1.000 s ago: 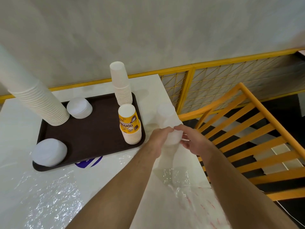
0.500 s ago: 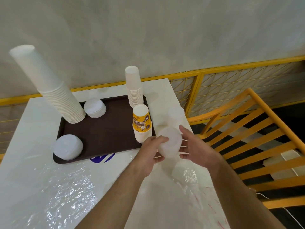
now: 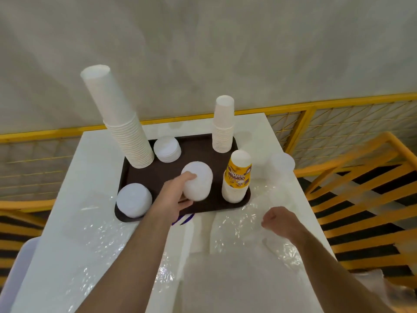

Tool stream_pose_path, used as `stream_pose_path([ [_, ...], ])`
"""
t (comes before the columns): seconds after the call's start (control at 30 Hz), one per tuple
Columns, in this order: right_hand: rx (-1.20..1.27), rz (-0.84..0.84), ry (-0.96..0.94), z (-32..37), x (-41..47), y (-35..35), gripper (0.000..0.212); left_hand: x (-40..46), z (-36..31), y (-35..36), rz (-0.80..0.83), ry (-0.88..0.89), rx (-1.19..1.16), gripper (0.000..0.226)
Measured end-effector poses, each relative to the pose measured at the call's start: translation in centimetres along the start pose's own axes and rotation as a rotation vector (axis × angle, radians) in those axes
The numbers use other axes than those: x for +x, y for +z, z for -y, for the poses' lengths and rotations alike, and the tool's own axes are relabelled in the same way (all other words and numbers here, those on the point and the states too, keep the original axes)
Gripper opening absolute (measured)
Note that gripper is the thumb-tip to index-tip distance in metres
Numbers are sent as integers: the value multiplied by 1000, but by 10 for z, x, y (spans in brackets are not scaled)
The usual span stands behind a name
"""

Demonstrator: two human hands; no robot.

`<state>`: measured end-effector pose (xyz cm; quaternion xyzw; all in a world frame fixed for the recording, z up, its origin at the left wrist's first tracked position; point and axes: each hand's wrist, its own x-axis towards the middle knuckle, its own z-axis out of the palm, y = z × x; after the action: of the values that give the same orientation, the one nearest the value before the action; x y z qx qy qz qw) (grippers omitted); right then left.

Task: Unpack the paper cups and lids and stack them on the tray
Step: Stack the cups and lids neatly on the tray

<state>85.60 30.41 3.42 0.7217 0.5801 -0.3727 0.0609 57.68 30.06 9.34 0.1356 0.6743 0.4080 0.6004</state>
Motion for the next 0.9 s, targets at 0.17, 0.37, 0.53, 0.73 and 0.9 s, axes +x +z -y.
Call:
stream_pose_path([
  [0.17,38,-23,40,-4,10,7,9,59,-37,23,27,-16,84,74],
  [0.37,11,-77,54,-5,18,15,21,100,-53,59,11,-30,225,70],
  [0.53,40,-65,71,-5,20,14,27,115,-54,69,26,-25,266,72],
  [0.73,64,-52,84,-3,22,12,29,121,-53,72,18,-14,282,76],
  [0.9,67,-54,85,-3,20,10,29,122,-50,72,-17,0,319,76],
])
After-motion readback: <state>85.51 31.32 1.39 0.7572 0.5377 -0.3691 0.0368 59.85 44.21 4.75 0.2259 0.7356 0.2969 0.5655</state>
